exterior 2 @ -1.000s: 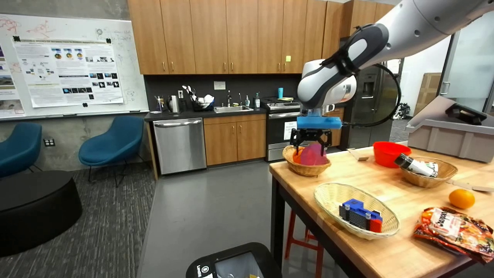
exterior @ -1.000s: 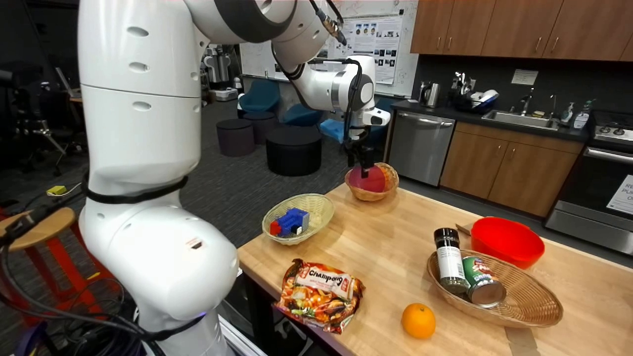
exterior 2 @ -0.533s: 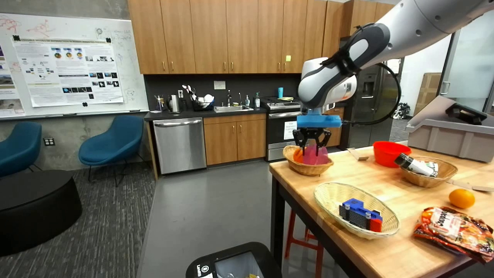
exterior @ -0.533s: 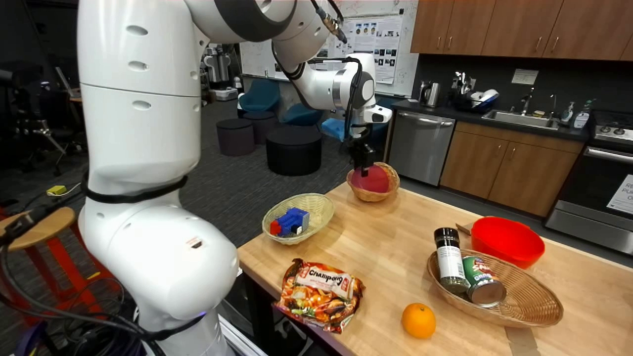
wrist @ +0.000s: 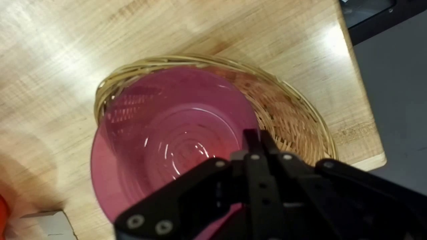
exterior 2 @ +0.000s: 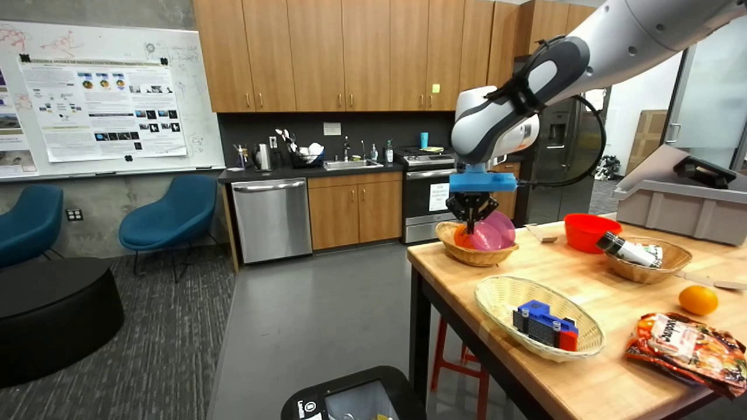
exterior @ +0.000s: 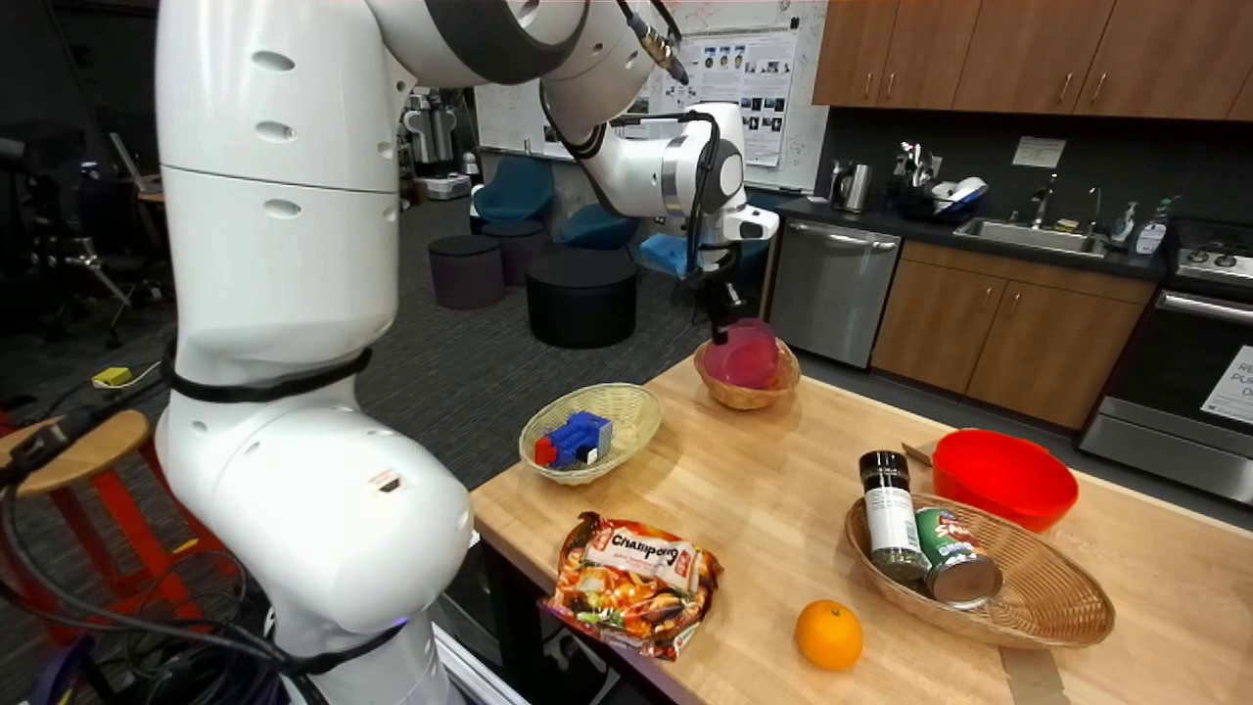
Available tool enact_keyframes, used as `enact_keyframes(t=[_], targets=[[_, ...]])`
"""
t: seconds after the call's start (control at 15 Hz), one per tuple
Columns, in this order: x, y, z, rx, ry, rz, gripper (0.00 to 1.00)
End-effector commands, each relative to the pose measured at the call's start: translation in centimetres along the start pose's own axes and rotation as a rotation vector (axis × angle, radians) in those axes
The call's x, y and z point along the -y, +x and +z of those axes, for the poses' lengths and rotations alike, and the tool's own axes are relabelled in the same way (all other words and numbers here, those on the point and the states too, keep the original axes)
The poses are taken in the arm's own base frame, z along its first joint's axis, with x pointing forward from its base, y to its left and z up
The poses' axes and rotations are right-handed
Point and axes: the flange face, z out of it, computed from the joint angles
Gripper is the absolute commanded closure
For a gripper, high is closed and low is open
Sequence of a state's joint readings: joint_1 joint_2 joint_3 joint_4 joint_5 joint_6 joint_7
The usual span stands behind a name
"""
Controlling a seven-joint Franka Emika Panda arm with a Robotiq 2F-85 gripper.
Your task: Move the pink bowl to the basket with the plush basketball and then place it back on the table
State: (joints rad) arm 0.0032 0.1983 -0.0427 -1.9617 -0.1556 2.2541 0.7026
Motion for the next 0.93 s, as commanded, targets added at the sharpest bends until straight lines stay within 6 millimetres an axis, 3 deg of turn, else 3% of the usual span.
enact_keyframes(t=[0.0, 0.67, 0.87], targets=[[-0.2, 0.3, -1.1, -0.011, -0.026, -0.002, 0.99], [-4.2, 1.7, -6.7, -0.04, -0.197, -0.053, 0.99], [-5.9, 1.2, -7.3, 0.029, -0.237, -0.066, 0.99]])
